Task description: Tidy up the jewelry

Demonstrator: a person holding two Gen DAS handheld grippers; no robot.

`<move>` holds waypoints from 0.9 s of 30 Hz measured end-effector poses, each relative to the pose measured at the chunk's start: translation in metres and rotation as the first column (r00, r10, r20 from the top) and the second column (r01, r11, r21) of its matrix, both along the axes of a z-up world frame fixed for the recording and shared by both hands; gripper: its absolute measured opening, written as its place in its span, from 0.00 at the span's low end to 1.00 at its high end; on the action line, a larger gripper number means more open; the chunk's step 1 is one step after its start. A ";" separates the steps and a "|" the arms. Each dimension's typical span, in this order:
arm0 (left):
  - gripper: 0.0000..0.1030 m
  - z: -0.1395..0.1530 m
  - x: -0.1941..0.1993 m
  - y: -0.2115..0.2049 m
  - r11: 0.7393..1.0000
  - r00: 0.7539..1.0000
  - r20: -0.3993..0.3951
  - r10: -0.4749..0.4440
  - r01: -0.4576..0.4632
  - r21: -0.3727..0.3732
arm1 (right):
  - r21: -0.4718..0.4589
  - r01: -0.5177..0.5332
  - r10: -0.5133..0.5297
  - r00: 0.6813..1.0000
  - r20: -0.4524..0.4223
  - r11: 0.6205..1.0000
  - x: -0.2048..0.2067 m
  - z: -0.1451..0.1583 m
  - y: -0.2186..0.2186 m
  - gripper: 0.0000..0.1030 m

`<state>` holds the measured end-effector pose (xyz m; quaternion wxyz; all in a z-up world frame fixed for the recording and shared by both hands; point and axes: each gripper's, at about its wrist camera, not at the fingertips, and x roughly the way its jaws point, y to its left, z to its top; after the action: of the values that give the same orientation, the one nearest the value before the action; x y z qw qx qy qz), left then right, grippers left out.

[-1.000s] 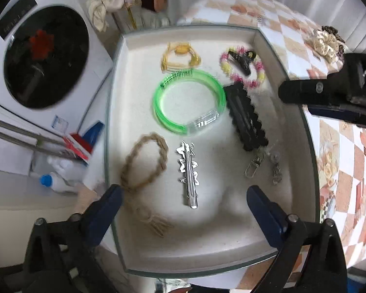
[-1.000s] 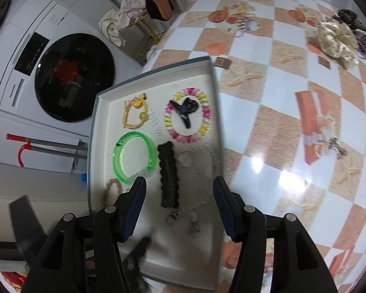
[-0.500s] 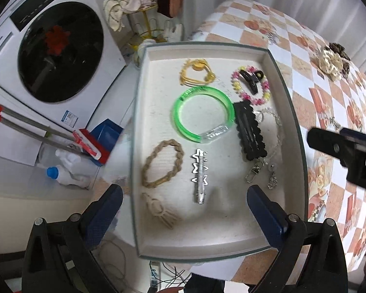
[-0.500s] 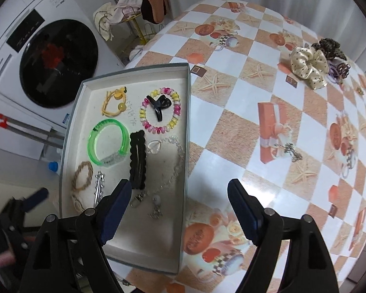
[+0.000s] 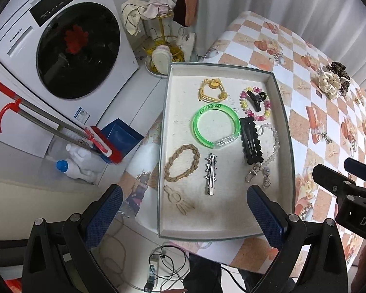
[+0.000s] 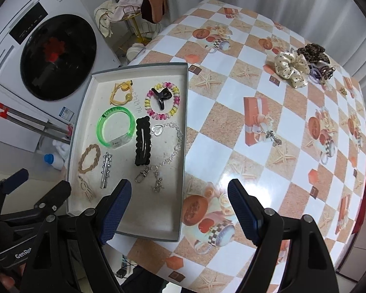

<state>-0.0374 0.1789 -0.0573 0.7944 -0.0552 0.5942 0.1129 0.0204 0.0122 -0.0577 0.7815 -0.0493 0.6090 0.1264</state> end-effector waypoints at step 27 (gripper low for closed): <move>1.00 0.012 -0.013 0.004 1.000 1.000 0.002 0.017 -0.017 0.000 | -0.011 -0.046 0.047 0.999 0.009 0.999 -0.007 0.018 0.017 0.81</move>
<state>-0.0501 0.1829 -0.0451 0.7939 -0.0602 0.5931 0.1197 0.0137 0.0292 -0.0401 0.7810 -0.0683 0.6046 0.1410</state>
